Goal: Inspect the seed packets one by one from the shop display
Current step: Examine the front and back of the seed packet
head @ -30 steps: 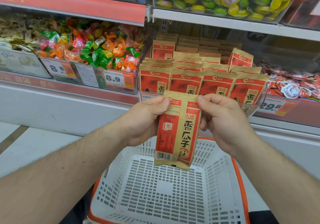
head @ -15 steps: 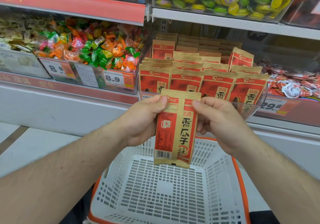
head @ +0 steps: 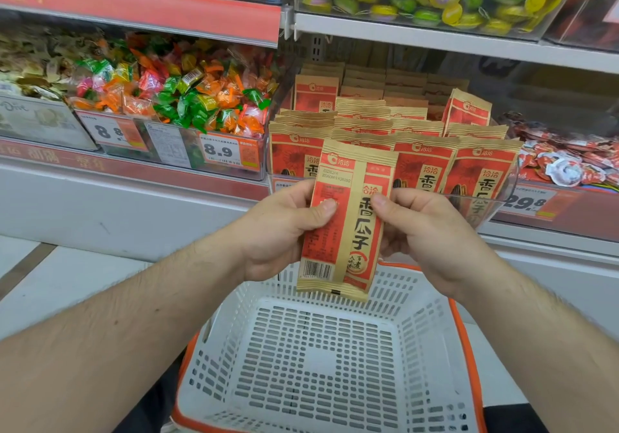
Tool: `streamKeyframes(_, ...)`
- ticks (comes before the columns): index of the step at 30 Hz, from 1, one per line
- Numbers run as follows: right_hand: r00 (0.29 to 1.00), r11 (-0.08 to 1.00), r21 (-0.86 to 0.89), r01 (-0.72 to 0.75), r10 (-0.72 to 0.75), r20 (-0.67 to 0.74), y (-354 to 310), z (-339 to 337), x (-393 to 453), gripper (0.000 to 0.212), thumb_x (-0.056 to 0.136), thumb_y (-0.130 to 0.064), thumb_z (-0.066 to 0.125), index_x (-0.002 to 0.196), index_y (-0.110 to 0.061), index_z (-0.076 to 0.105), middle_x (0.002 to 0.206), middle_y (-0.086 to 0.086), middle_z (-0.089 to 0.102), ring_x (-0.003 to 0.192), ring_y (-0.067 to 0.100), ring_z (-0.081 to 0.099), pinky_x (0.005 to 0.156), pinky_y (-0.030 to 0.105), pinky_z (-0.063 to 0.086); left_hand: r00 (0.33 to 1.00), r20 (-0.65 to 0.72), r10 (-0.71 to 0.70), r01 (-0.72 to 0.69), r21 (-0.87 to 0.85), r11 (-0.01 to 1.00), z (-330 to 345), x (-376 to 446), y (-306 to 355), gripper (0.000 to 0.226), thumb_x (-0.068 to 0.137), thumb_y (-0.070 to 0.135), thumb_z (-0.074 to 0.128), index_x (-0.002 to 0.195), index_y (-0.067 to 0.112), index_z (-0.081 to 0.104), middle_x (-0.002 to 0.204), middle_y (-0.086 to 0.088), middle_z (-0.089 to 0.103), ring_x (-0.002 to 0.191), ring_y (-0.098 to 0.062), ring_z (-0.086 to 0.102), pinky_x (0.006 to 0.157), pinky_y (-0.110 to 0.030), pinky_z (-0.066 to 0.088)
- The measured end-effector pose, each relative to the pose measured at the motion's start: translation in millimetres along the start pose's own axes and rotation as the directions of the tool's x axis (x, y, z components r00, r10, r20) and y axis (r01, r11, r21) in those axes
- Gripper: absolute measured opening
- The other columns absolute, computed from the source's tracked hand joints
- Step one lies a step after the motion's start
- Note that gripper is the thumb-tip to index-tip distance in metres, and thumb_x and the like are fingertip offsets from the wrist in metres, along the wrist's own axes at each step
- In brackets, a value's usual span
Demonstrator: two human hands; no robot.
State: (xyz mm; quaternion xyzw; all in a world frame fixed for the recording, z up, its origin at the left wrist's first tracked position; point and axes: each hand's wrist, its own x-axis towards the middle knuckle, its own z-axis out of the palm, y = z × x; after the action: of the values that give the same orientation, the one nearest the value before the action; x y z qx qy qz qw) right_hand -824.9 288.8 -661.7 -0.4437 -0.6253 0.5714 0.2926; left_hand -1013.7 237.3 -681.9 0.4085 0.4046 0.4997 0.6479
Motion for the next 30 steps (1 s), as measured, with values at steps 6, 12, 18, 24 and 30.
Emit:
streamKeyframes(6,0.974,0.987,-0.131,-0.091,0.116,0.194,-3.7,-5.9,-2.9,0.017,0.090,-0.015,0.066,0.104,-0.004,0.068,0.087,0.010,0.076,0.074,0.017,0.068,0.066,0.027,0.052,0.998,-0.031,0.050,-0.054,-0.116,0.992,0.4,3.0,2.9,0.041,0.085,0.019,0.054,0.125,0.012,0.059,0.111,-0.013,0.073,0.095,-0.026,0.072,0.078,-0.041,0.062)
streamKeyframes(12,0.941,0.980,-0.154,-0.128,0.169,0.293,-5.7,-5.8,-7.3,0.030,0.087,-0.012,0.067,0.116,-0.006,0.061,0.097,0.019,0.074,0.079,0.030,0.067,0.064,0.030,0.059,0.997,-0.070,0.023,-0.033,-0.148,0.988,0.2,3.8,2.2,0.026,0.097,0.014,0.047,0.118,0.011,0.062,0.102,-0.011,0.075,0.086,-0.024,0.074,0.072,-0.039,0.062)
streamKeyframes(18,0.911,0.977,-0.128,-0.168,0.203,0.360,-5.1,-5.4,-8.0,0.048,0.078,0.005,0.071,0.122,-0.005,0.054,0.102,0.026,0.071,0.080,0.031,0.068,0.058,0.028,0.059,0.996,-0.087,-0.026,0.011,-0.162,0.987,-1.1,4.0,2.3,0.026,0.101,0.015,0.045,0.119,0.008,0.063,0.105,-0.013,0.074,0.088,-0.025,0.073,0.075,-0.041,0.062)
streamKeyframes(24,0.919,0.973,-0.197,-0.123,0.186,0.347,-1.5,2.0,-9.7,0.059,0.075,0.020,0.070,0.122,-0.009,0.050,0.097,0.023,0.072,0.074,0.032,0.071,0.060,0.031,0.057,0.988,-0.127,-0.085,0.058,-0.199,0.978,-3.0,5.8,1.4,0.026,0.103,0.014,0.043,0.117,0.007,0.064,0.105,-0.014,0.073,0.087,-0.025,0.074,0.074,-0.040,0.062)
streamKeyframes(30,0.923,0.967,-0.221,-0.129,0.199,0.331,-3.7,4.3,-11.5,0.061,0.074,0.019,0.071,0.122,-0.011,0.050,0.096,0.023,0.072,0.073,0.032,0.071,0.062,0.033,0.057,0.983,-0.157,-0.098,0.082,-0.106,0.991,-1.9,4.6,2.5,0.025,0.104,0.017,0.045,0.117,0.010,0.065,0.107,-0.011,0.074,0.091,-0.024,0.073,0.075,-0.042,0.061)
